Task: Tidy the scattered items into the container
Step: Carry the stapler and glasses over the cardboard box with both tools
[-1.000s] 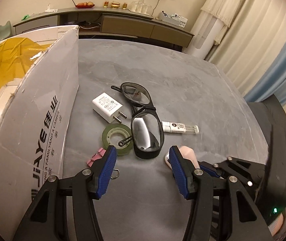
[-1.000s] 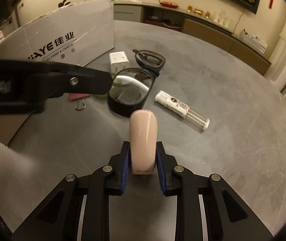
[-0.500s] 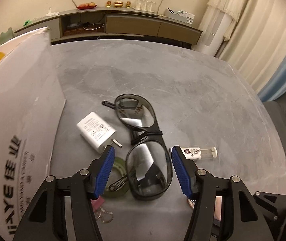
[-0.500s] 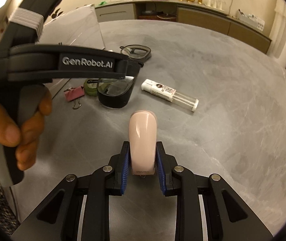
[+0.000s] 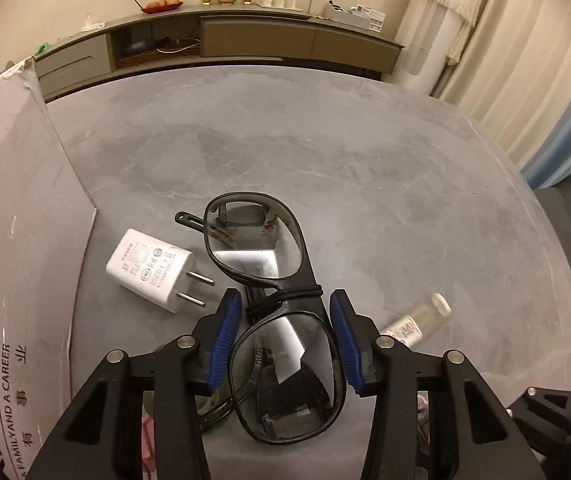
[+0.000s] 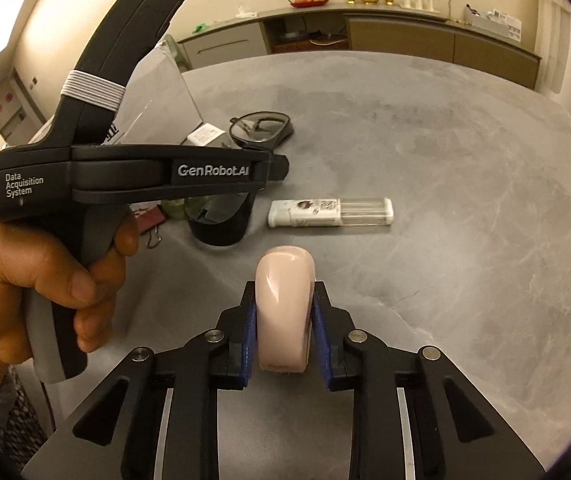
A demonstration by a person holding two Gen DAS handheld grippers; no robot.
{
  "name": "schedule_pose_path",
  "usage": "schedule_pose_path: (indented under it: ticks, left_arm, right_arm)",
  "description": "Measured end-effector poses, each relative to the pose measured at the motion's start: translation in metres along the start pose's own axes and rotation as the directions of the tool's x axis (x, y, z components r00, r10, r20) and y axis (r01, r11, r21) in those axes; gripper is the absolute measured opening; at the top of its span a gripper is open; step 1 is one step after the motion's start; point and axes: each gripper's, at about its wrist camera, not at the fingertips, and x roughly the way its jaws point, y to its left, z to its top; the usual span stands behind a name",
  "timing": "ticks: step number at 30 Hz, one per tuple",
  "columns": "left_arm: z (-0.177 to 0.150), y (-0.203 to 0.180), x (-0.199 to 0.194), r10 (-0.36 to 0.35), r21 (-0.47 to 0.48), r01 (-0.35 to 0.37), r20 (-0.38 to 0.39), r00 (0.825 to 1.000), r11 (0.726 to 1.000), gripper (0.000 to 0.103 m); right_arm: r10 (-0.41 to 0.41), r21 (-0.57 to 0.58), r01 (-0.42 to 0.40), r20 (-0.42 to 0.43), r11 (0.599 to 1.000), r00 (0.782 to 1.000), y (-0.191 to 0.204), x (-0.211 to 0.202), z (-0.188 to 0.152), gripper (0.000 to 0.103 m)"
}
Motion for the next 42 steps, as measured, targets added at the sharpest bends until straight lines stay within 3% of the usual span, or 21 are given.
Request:
schedule_pose_path:
  ticks: [3, 6, 7, 9, 12, 13, 16, 21, 23, 24, 25, 33, 42]
  left_arm:
    - [0.000, -0.001, -0.006, -0.009, 0.001, 0.009, 0.012, 1.000, 1.000, 0.046]
    - [0.002, -0.001, -0.020, -0.037, -0.015, 0.038, 0.039, 0.999, 0.999, 0.034]
    - [0.001, 0.000, -0.024, -0.045, -0.016, 0.045, 0.046, 0.998, 0.999, 0.016]
    - [0.001, 0.000, -0.030, -0.057, -0.019, 0.058, 0.050, 0.997, 0.998, 0.009]
    - [-0.003, -0.002, -0.026, -0.028, 0.008, 0.028, 0.027, 0.999, 1.000, 0.011]
    - [-0.003, -0.002, -0.025, -0.022, 0.008, 0.022, 0.030, 0.999, 1.000, 0.024]
    - [0.001, 0.003, -0.017, -0.031, -0.041, 0.031, 0.012, 0.999, 0.999, 0.049]
    - [0.006, -0.004, 0.005, 0.015, -0.047, -0.017, -0.041, 0.999, 0.999, 0.067]
    - [0.009, -0.014, 0.011, 0.068, -0.002, -0.068, -0.047, 0.997, 0.998, 0.067]
    - [0.010, -0.018, 0.013, 0.074, 0.018, -0.073, -0.044, 0.996, 0.997, 0.051]
    - [0.013, -0.022, 0.014, 0.083, 0.043, -0.081, -0.035, 0.996, 0.996, 0.041]
    - [0.012, -0.022, 0.004, 0.029, 0.022, -0.028, -0.030, 0.999, 0.999, 0.040]
    - [0.008, -0.010, -0.058, -0.063, -0.042, 0.066, 0.073, 0.995, 0.997, 0.040]
  right_arm:
    - [0.002, 0.016, -0.002, -0.008, 1.000, 1.000, -0.004, -0.003, -0.001, 0.026]
    - [0.025, 0.048, -0.024, -0.016, 0.999, 1.000, -0.010, -0.008, -0.001, 0.026]
    - [0.031, 0.057, -0.030, -0.017, 0.998, 0.999, -0.011, -0.009, -0.001, 0.026]
    - [0.034, 0.069, -0.032, -0.022, 0.997, 0.999, -0.012, -0.010, -0.002, 0.026]
    - [0.028, 0.074, -0.026, -0.024, 0.997, 0.999, -0.013, -0.012, -0.003, 0.026]
    - [0.024, 0.070, -0.022, -0.025, 0.997, 0.999, -0.013, -0.012, -0.003, 0.026]
    - [0.022, 0.064, -0.020, -0.028, 0.998, 0.999, -0.011, -0.012, -0.004, 0.026]
    - [0.014, 0.047, -0.013, -0.032, 0.999, 0.999, -0.010, -0.011, -0.006, 0.026]
    - [0.012, 0.041, -0.011, -0.031, 0.999, 0.999, -0.010, -0.011, -0.006, 0.026]
    - [0.011, 0.039, -0.010, -0.030, 0.999, 0.999, -0.011, -0.011, -0.006, 0.026]
    - [0.010, 0.038, -0.009, -0.031, 0.999, 0.999, -0.011, -0.011, -0.007, 0.026]
    - [0.032, 0.061, -0.031, -0.018, 0.998, 0.999, -0.016, -0.018, -0.004, 0.026]
    - [0.051, 0.080, -0.052, 0.017, 0.995, 0.999, -0.016, -0.031, 0.004, 0.026]
